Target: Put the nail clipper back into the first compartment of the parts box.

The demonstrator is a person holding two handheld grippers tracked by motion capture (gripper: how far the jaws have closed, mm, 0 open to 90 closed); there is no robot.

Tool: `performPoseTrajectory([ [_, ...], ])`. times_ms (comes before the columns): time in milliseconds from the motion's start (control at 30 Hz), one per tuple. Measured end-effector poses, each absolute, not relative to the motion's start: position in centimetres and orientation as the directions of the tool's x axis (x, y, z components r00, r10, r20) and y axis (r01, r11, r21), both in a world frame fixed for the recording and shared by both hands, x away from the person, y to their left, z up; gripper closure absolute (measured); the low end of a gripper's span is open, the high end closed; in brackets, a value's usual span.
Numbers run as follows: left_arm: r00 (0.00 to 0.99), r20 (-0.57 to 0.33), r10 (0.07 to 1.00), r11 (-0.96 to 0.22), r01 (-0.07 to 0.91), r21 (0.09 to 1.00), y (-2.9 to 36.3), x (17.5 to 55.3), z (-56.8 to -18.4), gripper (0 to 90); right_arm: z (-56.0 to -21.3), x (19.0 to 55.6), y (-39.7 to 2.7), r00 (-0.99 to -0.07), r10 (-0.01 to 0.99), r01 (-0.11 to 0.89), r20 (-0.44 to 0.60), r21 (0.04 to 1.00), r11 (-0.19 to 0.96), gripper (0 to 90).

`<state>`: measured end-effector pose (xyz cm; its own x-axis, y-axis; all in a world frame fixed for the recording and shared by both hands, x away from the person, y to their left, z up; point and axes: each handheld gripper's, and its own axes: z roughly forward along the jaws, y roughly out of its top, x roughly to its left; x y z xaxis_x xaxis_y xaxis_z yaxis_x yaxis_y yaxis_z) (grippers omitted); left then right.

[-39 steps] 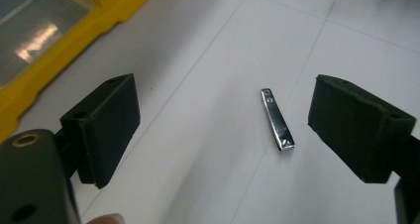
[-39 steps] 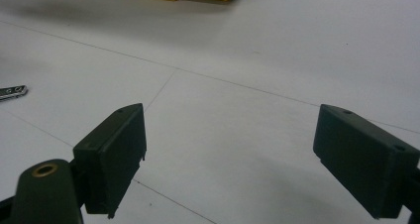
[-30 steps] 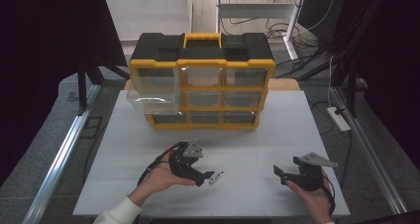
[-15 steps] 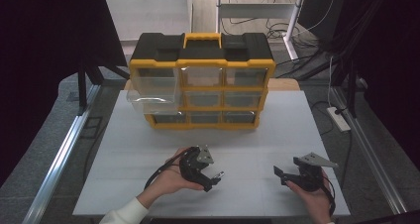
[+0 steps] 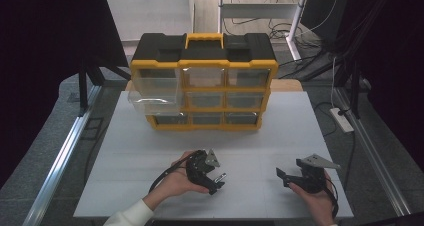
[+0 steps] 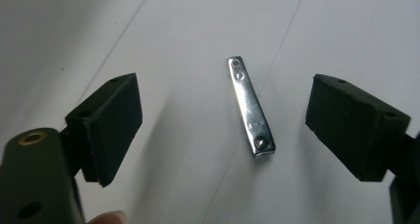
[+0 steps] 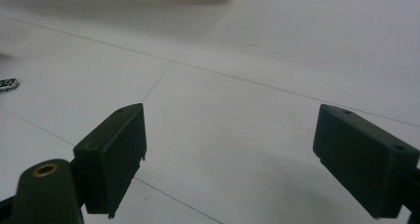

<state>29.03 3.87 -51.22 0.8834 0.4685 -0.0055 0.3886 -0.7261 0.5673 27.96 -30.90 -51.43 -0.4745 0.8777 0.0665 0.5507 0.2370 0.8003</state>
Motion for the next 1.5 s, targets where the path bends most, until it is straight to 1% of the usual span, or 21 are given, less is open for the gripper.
performPoseTrajectory([
  [333,0.892,-0.022,0.452,-0.76,0.398,0.514,3.52,29.13,-51.86,24.4,-51.44,27.95,-30.87,-0.476,0.877,0.55,0.062,0.799,0.241,13.9],
  [600,0.894,-0.04,0.446,-0.765,0.405,0.5,3.55,29.15,-51.88,35.3,-51.42,27.94,-30.88,-0.476,0.878,0.55,0.062,0.8,0.241,13.9],
  [700,0.891,-0.041,0.452,-0.765,0.41,0.497,3.6,29.11,-51.75,42.8,-51.4,27.94,-30.88,-0.478,0.876,0.548,0.063,0.801,0.241,13.9],
  [833,0.887,-0.039,0.46,-0.766,0.418,0.487,3.59,29.04,-51.55,57.2,-51.39,27.92,-30.88,-0.478,0.876,0.546,0.061,0.802,0.242,13.9],
  [867,0.89,-0.032,0.455,-0.772,0.413,0.483,3.48,28.91,-51.49,59.2,-51.37,27.91,-30.88,-0.476,0.877,0.547,0.06,0.801,0.242,13.9],
  [967,0.897,-0.018,0.442,-0.787,0.398,0.472,3.09,28.5,-51.35,69.4,-51.35,27.92,-30.9,-0.476,0.877,0.546,0.059,0.802,0.242,13.9],
  [1100,0.896,-0.027,0.444,-0.789,0.405,0.462,2.86,28.34,-51.27,77.0,-51.34,27.9,-30.89,-0.479,0.875,0.544,0.062,0.804,0.241,13.9],
  [1233,0.898,-0.046,0.438,-0.785,0.406,0.467,3.05,28.58,-51.3,78.7,-51.31,27.89,-30.92,-0.476,0.877,0.545,0.061,0.803,0.24,13.9],
  [1500,0.9,-0.046,0.433,-0.784,0.402,0.474,3.13,28.6,-51.3,79.1,-51.28,27.89,-30.92,-0.476,0.877,0.544,0.06,0.804,0.24,13.9],
])
